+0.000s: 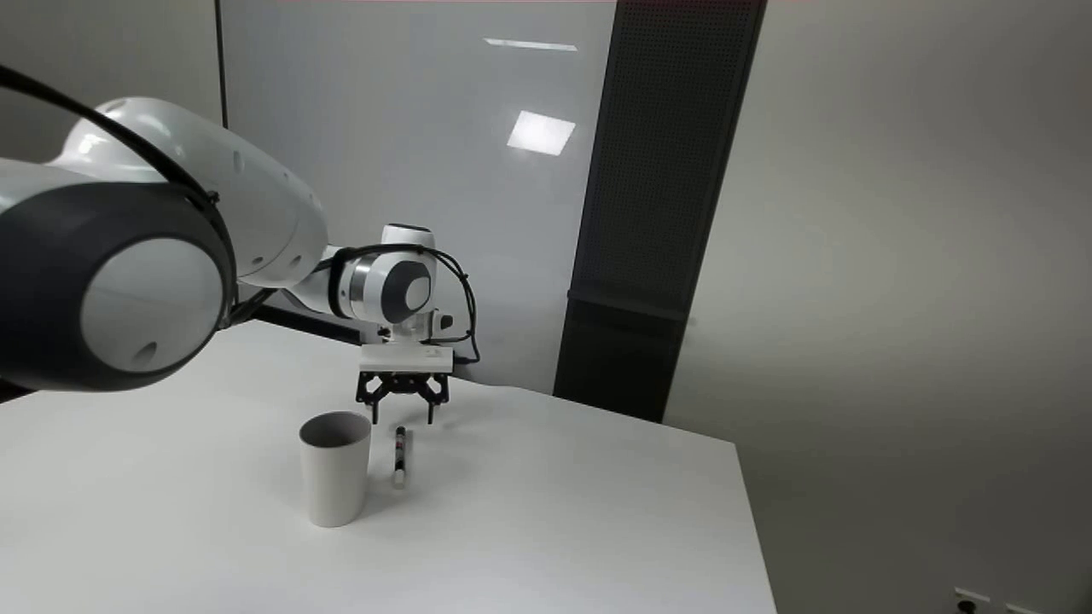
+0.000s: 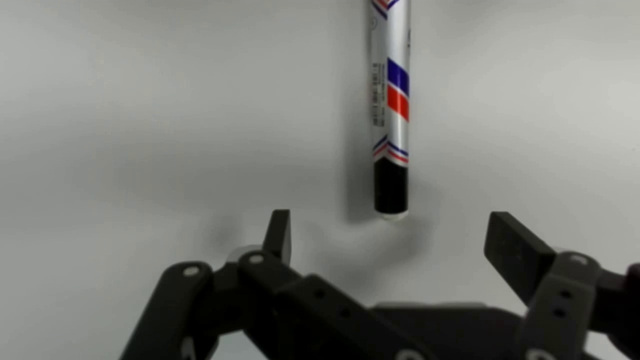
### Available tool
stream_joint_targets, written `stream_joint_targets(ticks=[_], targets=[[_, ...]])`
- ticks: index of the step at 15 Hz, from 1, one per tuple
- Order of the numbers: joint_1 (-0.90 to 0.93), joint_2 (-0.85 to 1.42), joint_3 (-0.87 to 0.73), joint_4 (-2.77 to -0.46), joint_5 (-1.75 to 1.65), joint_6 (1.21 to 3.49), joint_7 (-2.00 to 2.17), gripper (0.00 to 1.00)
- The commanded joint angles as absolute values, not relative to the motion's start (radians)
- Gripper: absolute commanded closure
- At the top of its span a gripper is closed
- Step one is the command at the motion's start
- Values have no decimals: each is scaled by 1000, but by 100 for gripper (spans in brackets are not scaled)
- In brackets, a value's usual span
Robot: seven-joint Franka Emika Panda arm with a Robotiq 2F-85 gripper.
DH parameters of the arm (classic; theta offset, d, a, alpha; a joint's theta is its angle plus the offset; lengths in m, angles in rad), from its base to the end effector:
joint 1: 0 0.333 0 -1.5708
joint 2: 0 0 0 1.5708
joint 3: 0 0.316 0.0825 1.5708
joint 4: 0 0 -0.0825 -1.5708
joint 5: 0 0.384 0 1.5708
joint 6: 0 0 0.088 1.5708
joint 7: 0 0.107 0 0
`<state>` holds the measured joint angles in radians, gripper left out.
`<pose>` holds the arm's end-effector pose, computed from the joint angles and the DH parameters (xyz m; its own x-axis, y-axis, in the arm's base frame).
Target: Put the black marker inside the mug
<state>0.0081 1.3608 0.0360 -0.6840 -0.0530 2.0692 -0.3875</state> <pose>0.7960 0.0175 0.1117 0.9098 0.4146 0.0185 0.4143 -0.9099 0.0204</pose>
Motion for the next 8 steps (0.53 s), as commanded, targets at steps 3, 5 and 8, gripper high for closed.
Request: stream_joint_targets(ticks=[3,5,8], targets=[[6,1346,38,-695,-35,2044,-349,0],[6,1348,38,-697,-30,2042,-346,0],[7,1350,36,-699,-29,2043,-345,0]])
